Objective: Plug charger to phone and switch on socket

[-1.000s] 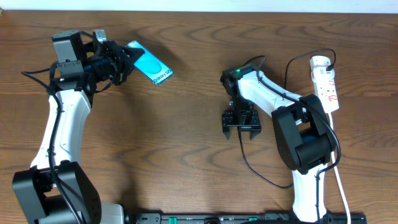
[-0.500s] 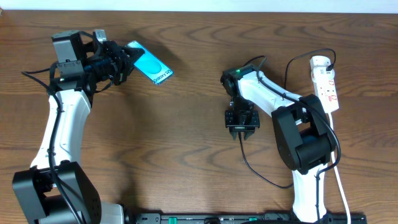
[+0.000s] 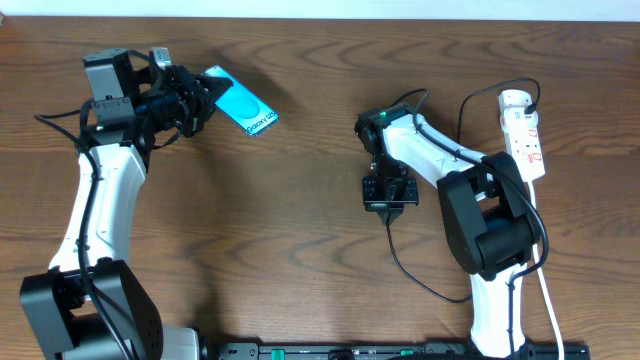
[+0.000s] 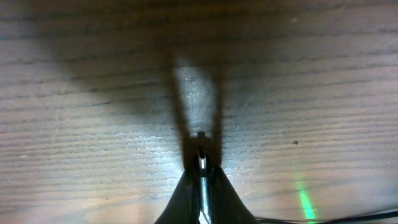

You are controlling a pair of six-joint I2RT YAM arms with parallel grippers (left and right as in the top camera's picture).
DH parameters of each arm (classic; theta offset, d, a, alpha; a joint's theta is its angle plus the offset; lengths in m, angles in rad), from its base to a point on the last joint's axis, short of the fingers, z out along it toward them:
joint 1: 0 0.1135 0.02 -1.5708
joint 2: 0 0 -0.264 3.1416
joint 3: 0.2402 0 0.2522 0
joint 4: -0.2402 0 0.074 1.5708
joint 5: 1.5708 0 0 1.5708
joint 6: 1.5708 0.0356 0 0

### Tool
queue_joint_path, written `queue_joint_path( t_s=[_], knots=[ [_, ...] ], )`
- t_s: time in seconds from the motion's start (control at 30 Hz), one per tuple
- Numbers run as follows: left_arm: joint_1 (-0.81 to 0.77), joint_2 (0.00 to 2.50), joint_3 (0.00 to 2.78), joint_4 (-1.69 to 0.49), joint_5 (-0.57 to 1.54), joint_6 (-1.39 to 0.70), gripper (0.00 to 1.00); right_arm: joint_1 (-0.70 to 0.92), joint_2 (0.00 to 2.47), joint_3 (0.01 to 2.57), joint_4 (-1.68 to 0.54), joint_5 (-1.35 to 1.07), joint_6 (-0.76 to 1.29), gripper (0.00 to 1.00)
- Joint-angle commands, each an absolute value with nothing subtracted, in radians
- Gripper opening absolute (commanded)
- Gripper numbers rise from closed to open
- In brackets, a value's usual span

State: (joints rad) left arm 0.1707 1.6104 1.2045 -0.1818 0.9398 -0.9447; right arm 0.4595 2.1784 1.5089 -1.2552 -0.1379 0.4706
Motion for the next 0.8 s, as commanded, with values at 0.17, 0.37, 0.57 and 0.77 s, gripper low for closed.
queue_joint_path(
  t_s=[0.17, 0.37, 0.57, 0.77],
  knots=[
    [0.171, 1.607, 1.212, -0.179, 0.956, -0.935, 0.07, 0.466, 2.191, 1.491, -1.223, -0.127, 0.474, 0.01],
    [0.171, 1.607, 1.212, -0.179, 0.955, -0.935, 0.08, 0.458, 2.190, 1.536, -1.239, -0.138, 0.474, 0.01],
    [0.171, 1.607, 1.212, -0.179, 0.949, -0.910, 0.07, 0.441, 2.190, 1.738, -1.339, -0.103, 0.445, 0.01],
    [0.171, 1.607, 1.212, -0.179, 0.940, -0.891, 0.07, 0.406, 2.190, 2.044, -1.433, -0.080, 0.410, 0.01]
  ],
)
